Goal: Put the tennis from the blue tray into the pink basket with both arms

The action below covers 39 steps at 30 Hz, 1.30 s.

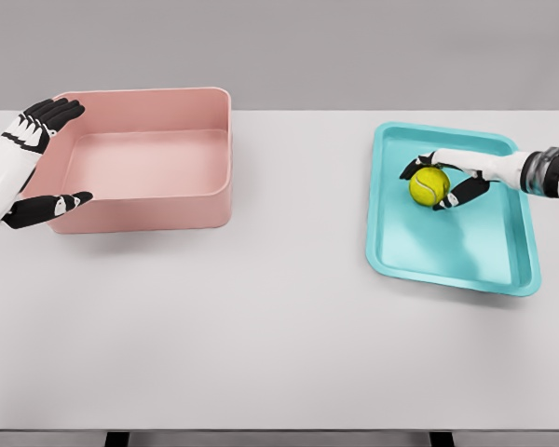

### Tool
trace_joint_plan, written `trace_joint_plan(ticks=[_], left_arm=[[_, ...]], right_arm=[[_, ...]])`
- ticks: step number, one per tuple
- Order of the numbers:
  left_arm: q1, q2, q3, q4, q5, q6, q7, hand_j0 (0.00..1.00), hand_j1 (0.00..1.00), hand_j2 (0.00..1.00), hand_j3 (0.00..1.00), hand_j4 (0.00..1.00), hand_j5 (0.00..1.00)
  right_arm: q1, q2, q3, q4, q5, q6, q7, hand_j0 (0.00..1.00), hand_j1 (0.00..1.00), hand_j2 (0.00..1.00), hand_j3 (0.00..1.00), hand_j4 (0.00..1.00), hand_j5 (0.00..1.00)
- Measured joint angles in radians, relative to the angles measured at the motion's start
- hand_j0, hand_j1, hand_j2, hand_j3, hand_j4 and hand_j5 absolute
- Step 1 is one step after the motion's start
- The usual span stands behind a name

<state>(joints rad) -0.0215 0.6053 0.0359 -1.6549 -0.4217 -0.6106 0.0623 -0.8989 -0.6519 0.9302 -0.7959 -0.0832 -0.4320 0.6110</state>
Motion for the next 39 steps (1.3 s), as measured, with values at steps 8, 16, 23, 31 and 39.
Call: trace_joint_plan(ticks=[8, 16, 23, 31, 39], left_arm=[[0.002, 0.0, 0.001, 0.0, 0.0, 0.0, 0.0, 1.0, 1.0, 1.0, 1.0, 1.0, 1.0], [0.002, 0.0, 0.001, 0.0, 0.0, 0.0, 0.0, 1.0, 1.0, 1.0, 1.0, 1.0, 1.0], [0.002, 0.0, 0.006, -0.001, 0.0, 0.0, 0.0, 1.0, 1.0, 1.0, 1.0, 1.0, 1.0], [0.002, 0.0, 0.007, -0.001, 0.0, 0.0, 0.0, 1.0, 1.0, 1.0, 1.0, 1.0, 1.0], [0.009, 0.0, 0.007, -0.002, 0.0, 0.0, 0.0, 1.0, 1.0, 1.0, 1.0, 1.0, 1.0]], right_arm=[[-0.006, -0.01, -0.02, -0.032, -0.012, 0.002, 0.0, 0.4, 0.4, 0.4, 0.4, 0.4, 0.4], [0.011, -0.027, -0.079, -0.307, -0.014, -0.013, 0.001, 0.4, 0.4, 0.4, 0.4, 0.4, 0.4], [0.025, 0.007, 0.082, -0.694, 0.03, -0.03, 0.0, 0.4, 0.4, 0.4, 0.4, 0.4, 0.4], [0.032, 0.044, 0.218, -0.857, 0.087, -0.029, 0.0, 0.43, 0.43, 0.43, 0.43, 0.43, 0.43], [0.031, 0.09, 0.221, -0.758, 0.139, -0.003, 0.0, 0.65, 0.65, 0.65, 0.65, 0.65, 0.65]])
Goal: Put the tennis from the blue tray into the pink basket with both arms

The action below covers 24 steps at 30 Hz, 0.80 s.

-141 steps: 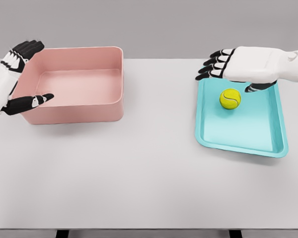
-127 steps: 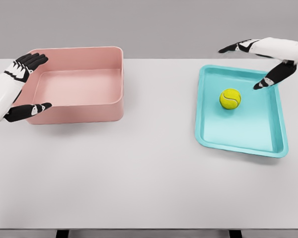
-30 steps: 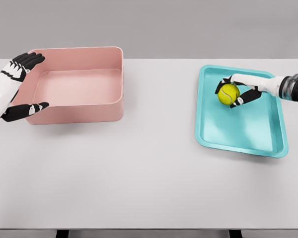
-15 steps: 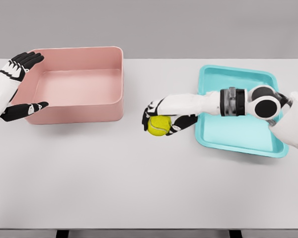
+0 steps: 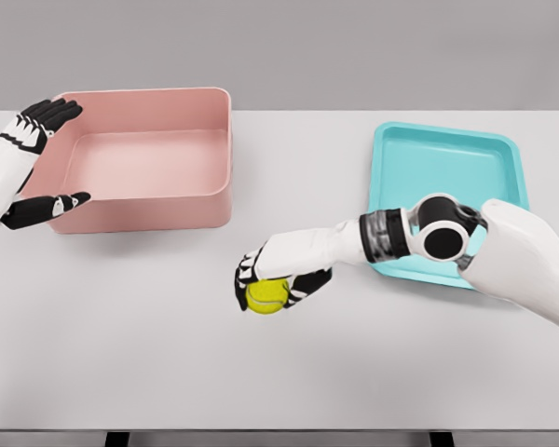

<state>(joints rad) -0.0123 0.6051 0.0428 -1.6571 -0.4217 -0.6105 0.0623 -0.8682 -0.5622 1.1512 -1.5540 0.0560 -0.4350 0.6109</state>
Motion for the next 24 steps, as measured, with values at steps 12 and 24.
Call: trace_joint_plan(ticks=[12, 24], left_arm=[[-0.005, 0.02, 0.003, -0.004, 0.001, 0.0, -0.046, 1.0, 1.0, 1.0, 1.0, 1.0, 1.0], [-0.002, 0.057, 0.034, -0.008, 0.002, -0.001, -0.278, 1.0, 1.0, 1.0, 1.0, 1.0, 1.0]], right_arm=[[0.04, 0.0, -0.081, -0.002, 0.025, -0.022, 0.001, 1.0, 1.0, 1.0, 1.0, 1.0, 1.0], [0.442, -0.321, -0.648, -0.085, -0.153, -0.175, 0.001, 1.0, 1.0, 1.0, 1.0, 1.0, 1.0]])
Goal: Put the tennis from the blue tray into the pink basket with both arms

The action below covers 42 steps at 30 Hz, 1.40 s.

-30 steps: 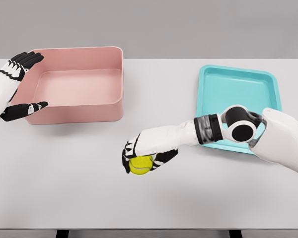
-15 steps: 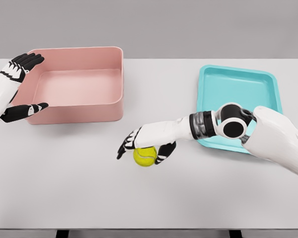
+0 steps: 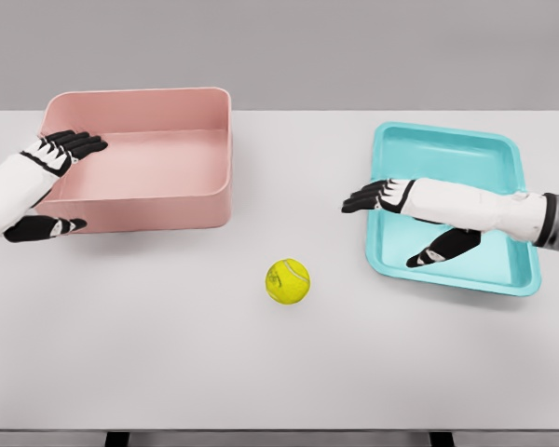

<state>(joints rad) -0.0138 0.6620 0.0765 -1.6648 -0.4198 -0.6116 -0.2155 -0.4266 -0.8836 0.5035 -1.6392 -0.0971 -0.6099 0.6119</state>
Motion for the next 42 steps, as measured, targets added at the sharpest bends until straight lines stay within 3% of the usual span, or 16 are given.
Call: trace_joint_plan(ticks=[2, 5, 8, 13, 20, 34, 38, 42], left_arm=[[-0.002, 0.0, -0.001, -0.001, -0.008, 0.0, -0.033, 1.0, 1.0, 1.0, 1.0, 1.0, 1.0], [-0.003, -0.003, -0.006, -0.001, -0.041, 0.0, -0.055, 1.0, 1.0, 1.0, 1.0, 1.0, 1.0], [-0.012, -0.008, -0.011, -0.009, -0.064, -0.001, -0.062, 1.0, 1.0, 1.0, 1.0, 1.0, 1.0], [-0.014, -0.013, -0.015, -0.028, -0.099, -0.001, -0.066, 1.0, 1.0, 1.0, 1.0, 1.0, 1.0], [-0.032, -0.015, -0.046, -0.052, -0.168, -0.001, -0.068, 1.0, 1.0, 1.0, 1.0, 1.0, 1.0], [-0.1, -0.017, -0.232, -0.092, -0.223, -0.001, -0.071, 1.0, 1.0, 1.0, 1.0, 1.0, 1.0], [-0.103, -0.036, -0.273, -0.094, -0.242, -0.001, -0.071, 1.0, 1.0, 1.0, 1.0, 1.0, 1.0], [-0.115, -0.068, -0.287, -0.094, -0.256, -0.001, -0.071, 1.0, 1.0, 1.0, 1.0, 1.0, 1.0]], right_arm=[[0.147, 0.001, -0.16, 0.003, -0.012, -0.004, 0.0, 1.0, 1.0, 1.0, 1.0, 1.0, 1.0], [0.157, 0.019, -0.351, 0.001, -0.032, -0.003, -0.001, 1.0, 1.0, 1.0, 1.0, 1.0, 1.0], [0.169, 0.027, -0.425, -0.001, -0.038, -0.003, -0.001, 1.0, 1.0, 1.0, 1.0, 1.0, 1.0], [0.218, 0.031, -0.49, -0.005, -0.039, -0.004, 0.0, 1.0, 1.0, 1.0, 1.0, 1.0, 1.0], [0.223, 0.032, -0.522, -0.014, -0.04, -0.004, -0.001, 1.0, 1.0, 1.0, 1.0, 1.0, 1.0], [0.25, 0.037, -0.573, -0.024, -0.04, -0.004, 0.0, 1.0, 1.0, 1.0, 1.0, 1.0, 1.0], [0.322, 0.125, -0.596, -0.031, -0.013, -0.004, 0.0, 1.0, 1.0, 1.0, 1.0, 1.0, 1.0], [0.33, 0.201, -0.642, -0.053, 0.021, -0.004, 0.0, 1.0, 1.0, 1.0, 1.0, 1.0, 1.0]])
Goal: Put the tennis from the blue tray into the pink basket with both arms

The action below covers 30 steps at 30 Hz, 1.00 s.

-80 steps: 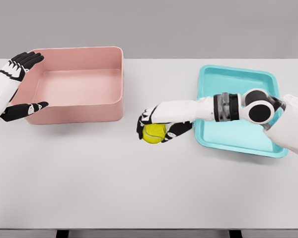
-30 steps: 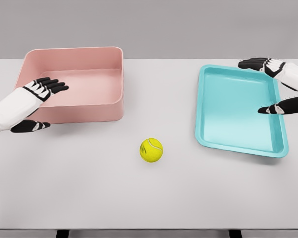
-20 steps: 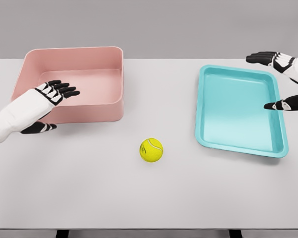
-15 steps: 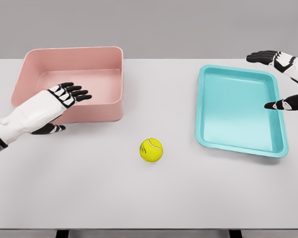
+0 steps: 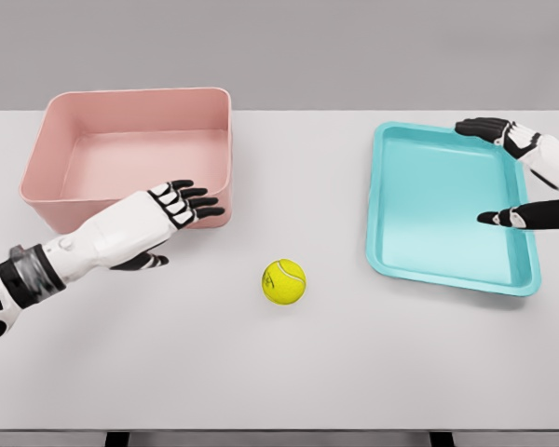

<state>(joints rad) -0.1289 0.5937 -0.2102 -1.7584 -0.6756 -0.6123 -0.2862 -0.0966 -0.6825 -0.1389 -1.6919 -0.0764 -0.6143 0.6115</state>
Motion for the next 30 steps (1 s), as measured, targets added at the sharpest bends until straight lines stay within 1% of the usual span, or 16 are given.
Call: trace_joint_plan(ticks=[3, 8, 14, 18, 20, 23, 30], left_arm=[[0.0, -0.03, -0.003, 0.0, -0.006, 0.0, 0.003, 1.0, 1.0, 1.0, 1.0, 1.0, 1.0], [0.003, -0.061, -0.005, 0.001, -0.007, 0.0, 0.005, 1.0, 1.0, 1.0, 1.0, 1.0, 1.0], [0.0, -0.067, -0.002, 0.009, -0.008, 0.0, 0.005, 1.0, 1.0, 1.0, 1.0, 1.0, 1.0], [0.006, -0.069, -0.004, 0.009, 0.007, 0.0, 0.006, 1.0, 1.0, 1.0, 1.0, 1.0, 1.0], [0.006, -0.069, -0.004, 0.009, 0.029, 0.0, 0.006, 1.0, 1.0, 1.0, 1.0, 1.0, 1.0], [0.009, -0.069, -0.007, 0.009, 0.084, 0.0, 0.006, 1.0, 1.0, 1.0, 1.0, 1.0, 1.0], [0.014, -0.048, -0.068, -0.002, 0.271, 0.0, 0.009, 0.98, 0.98, 0.98, 0.98, 0.98, 0.98]], right_arm=[[-0.003, 0.017, -0.032, 0.0, 0.007, 0.001, 0.0, 1.0, 1.0, 1.0, 1.0, 1.0, 1.0], [-0.002, 0.027, -0.041, 0.002, 0.014, 0.001, 0.0, 1.0, 1.0, 1.0, 1.0, 1.0, 1.0], [0.017, 0.016, -0.022, 0.001, 0.015, 0.001, 0.0, 1.0, 1.0, 1.0, 1.0, 1.0, 1.0], [0.005, 0.015, 0.015, -0.007, 0.015, 0.0, 0.0, 1.0, 1.0, 1.0, 1.0, 1.0, 1.0], [0.006, 0.014, 0.022, -0.016, 0.016, 0.0, 0.0, 1.0, 1.0, 1.0, 1.0, 1.0, 1.0], [0.009, 0.01, 0.026, -0.044, 0.015, 0.0, 0.0, 1.0, 1.0, 1.0, 1.0, 1.0, 1.0], [0.011, -0.005, 0.023, -0.059, 0.01, 0.0, 0.0, 1.0, 1.0, 1.0, 1.0, 1.0, 1.0]])
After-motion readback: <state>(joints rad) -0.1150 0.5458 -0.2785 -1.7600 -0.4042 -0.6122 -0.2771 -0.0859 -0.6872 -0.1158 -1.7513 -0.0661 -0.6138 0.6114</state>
